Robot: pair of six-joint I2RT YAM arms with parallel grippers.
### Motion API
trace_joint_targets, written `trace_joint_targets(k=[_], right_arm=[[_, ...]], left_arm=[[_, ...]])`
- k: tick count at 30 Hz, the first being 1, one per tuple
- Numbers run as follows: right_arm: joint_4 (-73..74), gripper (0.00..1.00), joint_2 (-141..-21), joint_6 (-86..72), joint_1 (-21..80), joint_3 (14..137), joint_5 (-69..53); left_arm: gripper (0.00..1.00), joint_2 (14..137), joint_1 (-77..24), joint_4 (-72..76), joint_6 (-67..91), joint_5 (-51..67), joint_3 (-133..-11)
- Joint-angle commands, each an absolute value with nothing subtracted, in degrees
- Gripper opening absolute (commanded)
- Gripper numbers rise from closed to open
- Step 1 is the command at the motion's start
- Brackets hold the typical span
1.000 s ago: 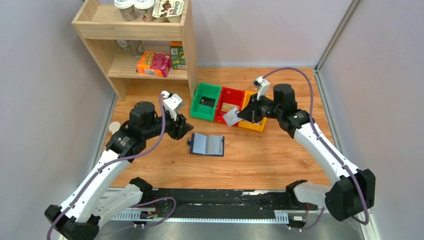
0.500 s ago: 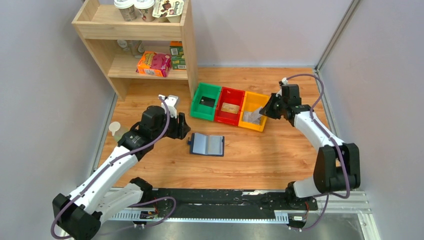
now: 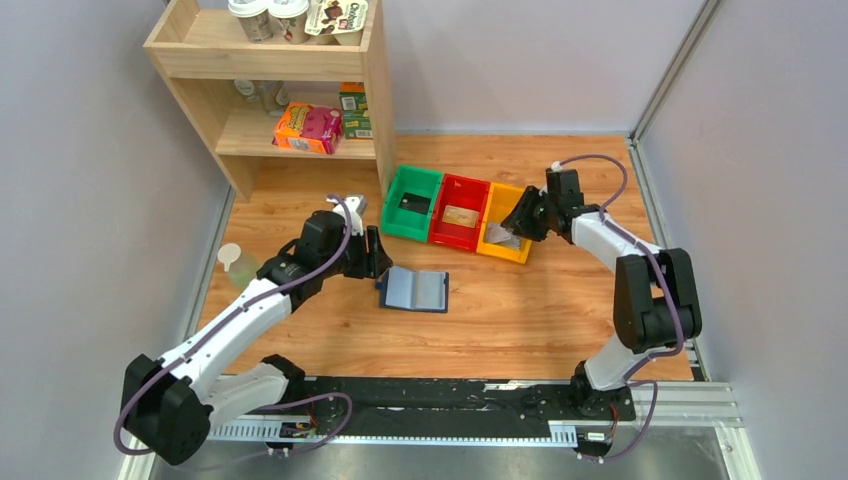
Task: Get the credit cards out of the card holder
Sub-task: Place the credit card in the storage box, then remove the credit card from the card holder.
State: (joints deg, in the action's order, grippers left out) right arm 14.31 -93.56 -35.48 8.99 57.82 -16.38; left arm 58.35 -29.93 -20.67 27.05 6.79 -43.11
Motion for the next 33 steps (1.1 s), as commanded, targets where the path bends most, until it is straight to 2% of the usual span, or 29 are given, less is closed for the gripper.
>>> trace_joint_targets(k=[1, 5, 8, 16, 24, 33], right_arm=[[18.36, 0.52, -91.24, -34.28, 9.23, 61.0, -9.77], [21.0, 0.64, -85.53, -32.17, 10.19, 59.6, -5.9], [21.88, 0.68, -81.22, -30.77, 12.73, 58.36, -4.92], [14.69, 0.7, -75.5, -33.74, 25.12, 53.18, -9.14], [6.86, 0.65, -83.57, -40.69, 35.06, 51.42, -11.78], [2.55, 0.44, -93.33, -43.07, 38.67, 51.24, -14.06]], left_arm=[[0.61, 61.34, -29.97, -15.56, 31.64, 10.63, -42.98], [0.6, 64.15, -30.41, -14.15, 33.31, 12.57, -43.5], [0.6, 66.09, -31.29, -13.54, 33.66, 12.57, -44.21], [0.58, 74.17, -34.36, -13.01, 34.01, 10.28, -47.72], [0.53, 84.27, -34.98, -10.54, 32.52, 10.9, -47.9], [0.33, 86.92, -34.98, -7.21, 38.14, 8.7, -41.84]])
